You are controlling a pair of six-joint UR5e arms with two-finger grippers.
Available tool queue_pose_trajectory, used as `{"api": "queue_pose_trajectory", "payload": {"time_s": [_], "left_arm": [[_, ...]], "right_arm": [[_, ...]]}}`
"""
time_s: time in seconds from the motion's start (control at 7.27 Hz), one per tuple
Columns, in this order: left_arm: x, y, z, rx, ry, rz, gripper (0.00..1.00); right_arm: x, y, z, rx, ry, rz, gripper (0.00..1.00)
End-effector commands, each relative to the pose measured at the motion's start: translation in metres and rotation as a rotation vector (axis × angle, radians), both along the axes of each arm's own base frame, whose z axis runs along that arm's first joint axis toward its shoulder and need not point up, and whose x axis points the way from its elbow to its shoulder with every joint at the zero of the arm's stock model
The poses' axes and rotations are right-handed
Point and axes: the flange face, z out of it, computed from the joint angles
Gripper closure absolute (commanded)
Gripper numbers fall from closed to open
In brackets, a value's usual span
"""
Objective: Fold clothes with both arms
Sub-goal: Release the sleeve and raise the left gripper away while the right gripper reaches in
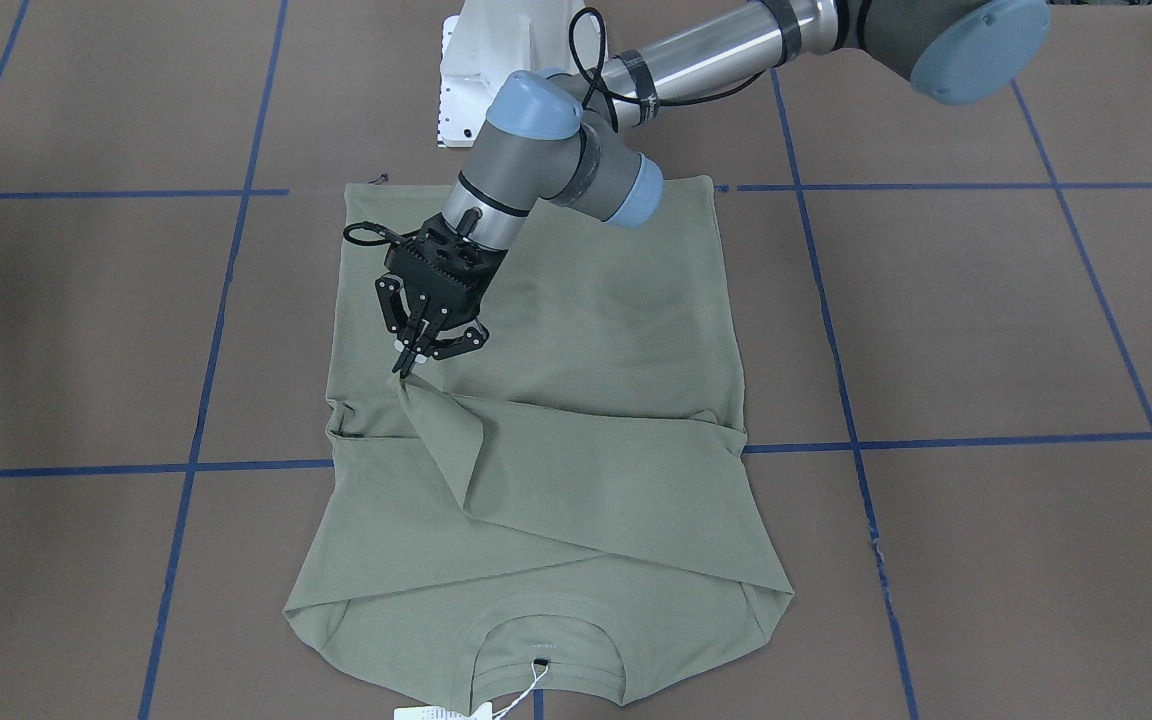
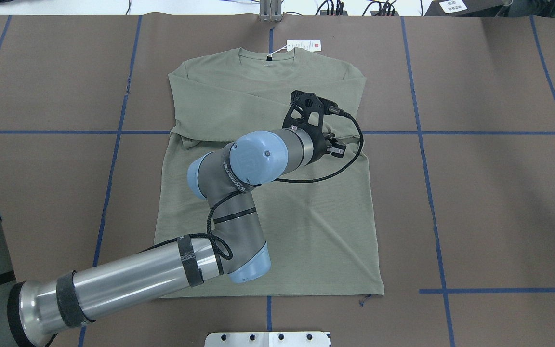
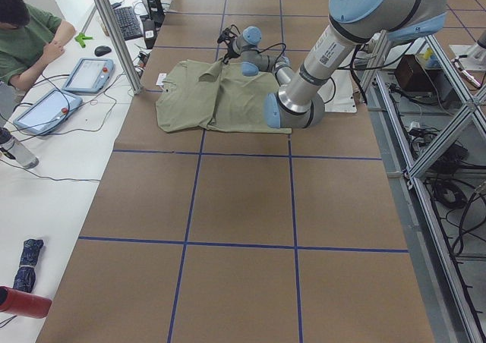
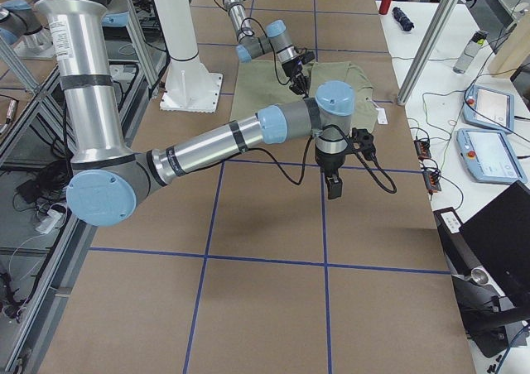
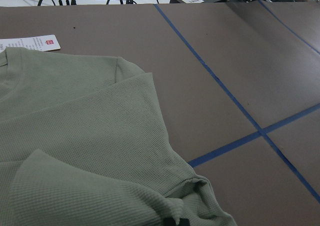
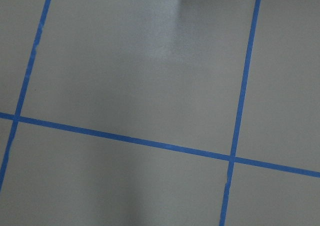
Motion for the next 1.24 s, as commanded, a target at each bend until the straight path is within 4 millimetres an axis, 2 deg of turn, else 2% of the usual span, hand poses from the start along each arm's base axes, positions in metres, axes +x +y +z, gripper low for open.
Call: {"api": "queue_pose_trajectory", "payload": {"time_s": [0.0,0.14,0.28,0.41,0.55,0.69,0.83,0.96,1.1], "left_arm": [[0.002,0.008,-0.007,0.036,0.019,0.022,0.02],[-0.004,0.010,-0.009,0.049,0.083,0.018,0.00],[-0.006,0.008,-0.001,0.038,0.077,0.014,0.00],[-0.022,-0.018,0.004,0.023,0.044,0.027,0.00],[-0.052,-0.056,0.012,-0.062,-0.047,0.122,0.00],[-0.096,-0.077,0.027,-0.128,-0.118,0.120,0.00],[-0.149,-0.086,0.045,-0.111,-0.184,0.102,0.00],[-0.204,-0.091,0.075,-0.126,-0.260,0.114,0.00],[-0.255,-0.087,0.103,-0.090,-0.324,0.101,0.00]], "right_arm": [[-0.001,0.001,0.001,-0.005,0.001,0.004,0.00],[-0.001,-0.001,-0.002,-0.002,-0.001,0.005,0.00],[-0.002,-0.003,-0.006,0.025,-0.006,0.003,0.00],[-0.003,-0.006,-0.010,0.076,-0.015,0.004,0.00],[-0.011,-0.010,-0.016,0.107,-0.021,-0.006,0.00],[-0.034,-0.017,-0.033,0.096,-0.041,0.008,0.00],[-0.076,-0.024,-0.059,0.091,-0.078,0.028,0.00],[-0.128,-0.031,-0.093,0.127,-0.121,0.046,0.03],[-0.187,-0.031,-0.131,0.099,-0.160,0.083,0.06]]}}
